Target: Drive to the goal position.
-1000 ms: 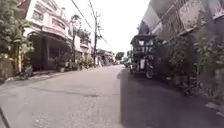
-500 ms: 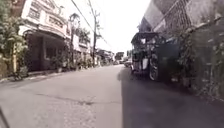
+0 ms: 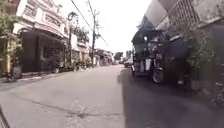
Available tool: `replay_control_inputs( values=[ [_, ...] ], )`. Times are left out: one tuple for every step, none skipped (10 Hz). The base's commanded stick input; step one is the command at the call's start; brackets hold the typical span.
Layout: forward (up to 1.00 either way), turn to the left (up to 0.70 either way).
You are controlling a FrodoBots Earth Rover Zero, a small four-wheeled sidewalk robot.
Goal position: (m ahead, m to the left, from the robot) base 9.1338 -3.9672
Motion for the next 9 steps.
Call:
replay_control_inputs(
  values=[
    [0.70,0.00],
    [0.70,0.00],
    [0.70,0.00],
    [0.70,0.00],
    [0.70,0.00],
    [0.70,0.00],
    [0.70,0.00],
    [0.70,0.00],
    [0.70,0.00]
  ],
)
